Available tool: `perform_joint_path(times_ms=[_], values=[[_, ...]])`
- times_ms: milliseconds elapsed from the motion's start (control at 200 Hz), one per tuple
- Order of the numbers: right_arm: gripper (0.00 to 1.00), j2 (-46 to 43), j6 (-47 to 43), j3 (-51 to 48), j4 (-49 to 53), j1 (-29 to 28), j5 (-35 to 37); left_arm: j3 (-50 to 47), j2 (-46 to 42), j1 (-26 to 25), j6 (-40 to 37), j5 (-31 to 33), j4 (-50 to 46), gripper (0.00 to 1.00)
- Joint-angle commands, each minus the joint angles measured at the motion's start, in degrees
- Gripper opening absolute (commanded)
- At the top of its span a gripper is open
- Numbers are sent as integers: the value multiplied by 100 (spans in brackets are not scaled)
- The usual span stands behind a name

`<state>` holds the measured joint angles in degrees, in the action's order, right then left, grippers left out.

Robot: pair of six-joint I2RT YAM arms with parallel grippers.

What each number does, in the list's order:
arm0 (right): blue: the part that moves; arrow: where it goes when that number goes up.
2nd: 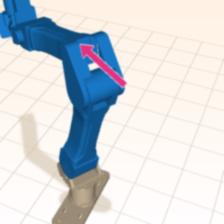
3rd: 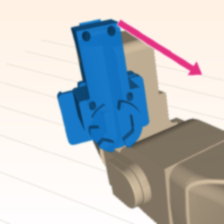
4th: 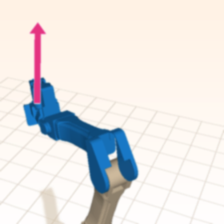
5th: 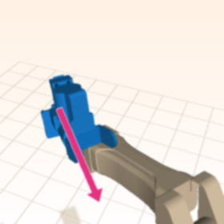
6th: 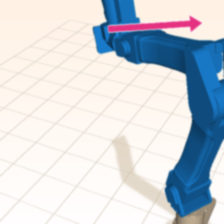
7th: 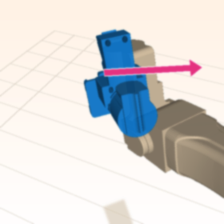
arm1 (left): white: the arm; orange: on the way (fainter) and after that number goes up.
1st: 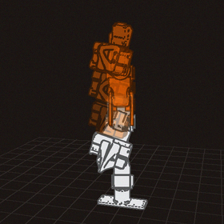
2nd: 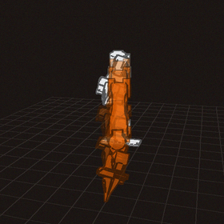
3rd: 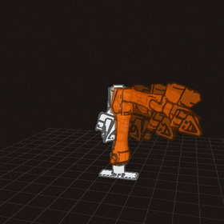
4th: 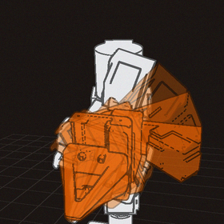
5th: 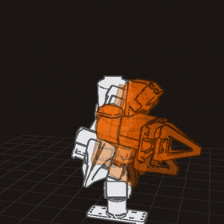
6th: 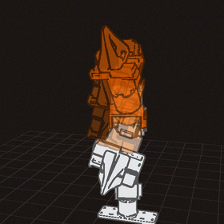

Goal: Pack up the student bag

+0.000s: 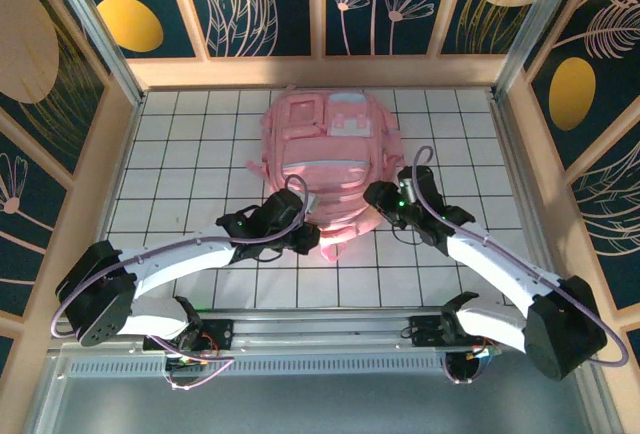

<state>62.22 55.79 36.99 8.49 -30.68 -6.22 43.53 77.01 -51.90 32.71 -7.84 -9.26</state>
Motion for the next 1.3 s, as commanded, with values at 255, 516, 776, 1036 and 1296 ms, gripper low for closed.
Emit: perform_joint_path(times_ms=[255, 516, 776, 1036, 1296], values=[[31, -940, 1409, -21, 709, -560, 235, 522, 492, -187, 176, -618, 475, 0], [39, -966, 2215, -241, 769, -975, 54, 1059, 954, -470, 155, -655, 504, 0], [43, -947, 2700, -634, 413, -979, -255, 1146, 1023, -531, 176, -649, 530, 0], [41, -575, 2582, -512, 209, -967, 30, 1192, 1140, -611, 172, -667, 538, 0], [28, -49, 2436, -380, -110, -883, 127, 1192, 1073, -659, 165, -659, 522, 0]])
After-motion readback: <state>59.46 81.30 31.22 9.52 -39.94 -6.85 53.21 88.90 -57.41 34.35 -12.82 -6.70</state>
